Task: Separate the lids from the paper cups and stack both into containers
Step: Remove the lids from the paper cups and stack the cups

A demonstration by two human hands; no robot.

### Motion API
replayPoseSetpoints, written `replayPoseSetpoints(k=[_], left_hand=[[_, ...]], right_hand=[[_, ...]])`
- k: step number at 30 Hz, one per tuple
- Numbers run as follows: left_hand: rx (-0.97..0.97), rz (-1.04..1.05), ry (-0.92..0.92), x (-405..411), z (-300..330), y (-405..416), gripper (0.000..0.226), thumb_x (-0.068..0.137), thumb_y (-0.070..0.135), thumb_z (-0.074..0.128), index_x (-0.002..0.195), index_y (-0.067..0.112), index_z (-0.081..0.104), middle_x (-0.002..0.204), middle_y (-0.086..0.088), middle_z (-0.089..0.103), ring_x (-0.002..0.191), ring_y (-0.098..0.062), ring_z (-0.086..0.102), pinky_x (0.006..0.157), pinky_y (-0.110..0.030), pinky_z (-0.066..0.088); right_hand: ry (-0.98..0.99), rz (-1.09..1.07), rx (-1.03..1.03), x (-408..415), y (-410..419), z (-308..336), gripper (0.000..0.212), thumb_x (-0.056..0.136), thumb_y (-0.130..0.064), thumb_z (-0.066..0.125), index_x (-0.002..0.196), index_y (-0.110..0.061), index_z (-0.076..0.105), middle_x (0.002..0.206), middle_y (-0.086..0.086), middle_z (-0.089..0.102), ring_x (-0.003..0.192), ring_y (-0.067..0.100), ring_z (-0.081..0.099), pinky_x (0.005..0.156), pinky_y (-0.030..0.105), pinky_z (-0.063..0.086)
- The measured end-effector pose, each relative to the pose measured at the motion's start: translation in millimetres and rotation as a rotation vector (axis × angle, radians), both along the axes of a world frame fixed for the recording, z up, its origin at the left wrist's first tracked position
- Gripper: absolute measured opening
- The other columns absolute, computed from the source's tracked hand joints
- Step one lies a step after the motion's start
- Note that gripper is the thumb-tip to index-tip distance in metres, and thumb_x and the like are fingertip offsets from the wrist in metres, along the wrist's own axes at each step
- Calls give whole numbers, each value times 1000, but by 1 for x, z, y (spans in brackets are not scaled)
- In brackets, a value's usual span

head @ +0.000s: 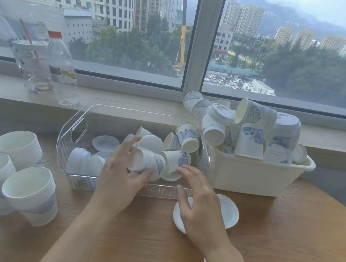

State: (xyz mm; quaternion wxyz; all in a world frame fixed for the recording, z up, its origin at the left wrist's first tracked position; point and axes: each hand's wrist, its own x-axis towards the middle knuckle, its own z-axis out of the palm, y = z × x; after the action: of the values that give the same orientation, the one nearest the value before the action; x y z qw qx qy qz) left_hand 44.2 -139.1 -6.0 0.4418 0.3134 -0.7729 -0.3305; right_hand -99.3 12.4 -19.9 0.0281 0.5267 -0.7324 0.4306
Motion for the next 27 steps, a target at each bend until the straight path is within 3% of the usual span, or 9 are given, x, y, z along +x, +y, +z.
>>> replayPoseSetpoints(k=[4, 6, 10, 14, 16, 18, 20, 22, 27], left_hand=[[-63, 51, -73, 21, -4, -15, 64, 83, 16, 87, 139, 32, 62, 118, 2, 51, 101, 14, 48, 91, -14, 40], [-58, 87, -72, 26, -9, -21, 62, 83, 16, 86, 139, 27, 64, 122, 1, 49, 98, 13, 48, 89, -8, 39], [-73, 120, -37, 28, -15, -30, 56, 84, 22, 86, 134, 24, 63, 123, 8, 55, 110, -6, 53, 93, -36, 52], [-108, 128, -28, 26, -26, -36, 51, 89, 25, 79, 135, 22, 57, 120, 12, 62, 101, -20, 64, 83, -40, 55], [-143, 144, -17, 26, -30, -37, 53, 89, 22, 79, 136, 22, 54, 121, 13, 61, 101, -19, 63, 80, -39, 55], [-152, 145, 11, 26, -31, -36, 65, 88, 17, 80, 145, 22, 49, 129, 12, 56, 113, -8, 56, 87, -37, 55], [-186, 137, 6, 27, -33, -35, 80, 86, 11, 82, 155, 23, 43, 134, 10, 49, 121, -3, 48, 99, -22, 45], [-258, 139, -11, 27, -36, -35, 88, 84, 6, 83, 159, 22, 40, 134, 8, 46, 122, -6, 48, 100, -10, 35], [-341, 155, -12, 25, -40, -36, 87, 85, 7, 83, 159, 23, 42, 139, 3, 55, 125, -12, 53, 99, -20, 41]], right_hand=[[53, -14, 123, -8, -38, 19, 45, 100, -5, 56, 142, -21, 60, 145, -8, 57, 137, 9, 48, 113, 8, 25], [125, 5, 242, -15, -57, 26, 54, 94, 2, 57, 141, -23, 60, 143, -8, 59, 135, 13, 47, 113, 10, 26], [271, -28, 430, -32, -87, 34, 67, 86, 2, 62, 144, -30, 56, 146, -11, 55, 139, 18, 41, 116, 31, 35], [391, -97, 512, -38, -100, 32, 71, 88, -9, 66, 149, -39, 47, 150, -17, 51, 142, 16, 36, 109, 33, 31], [402, -117, 483, -39, -102, 30, 72, 86, -11, 69, 148, -41, 47, 148, -16, 55, 139, 16, 38, 106, 33, 30], [416, -113, 450, -40, -102, 28, 70, 86, -16, 71, 148, -41, 48, 147, -16, 56, 137, 17, 39, 106, 32, 28], [417, -102, 421, -41, -102, 25, 66, 89, -24, 72, 149, -39, 48, 146, -14, 54, 135, 18, 40, 108, 32, 27], [357, -82, 332, -41, -103, 22, 64, 90, -30, 74, 149, -35, 49, 143, -10, 55, 133, 21, 42, 110, 33, 28], [-44, -12, 3, -33, -104, 24, 66, 96, -32, 73, 155, -33, 44, 136, -11, 56, 129, 13, 46, 115, 36, 35]])
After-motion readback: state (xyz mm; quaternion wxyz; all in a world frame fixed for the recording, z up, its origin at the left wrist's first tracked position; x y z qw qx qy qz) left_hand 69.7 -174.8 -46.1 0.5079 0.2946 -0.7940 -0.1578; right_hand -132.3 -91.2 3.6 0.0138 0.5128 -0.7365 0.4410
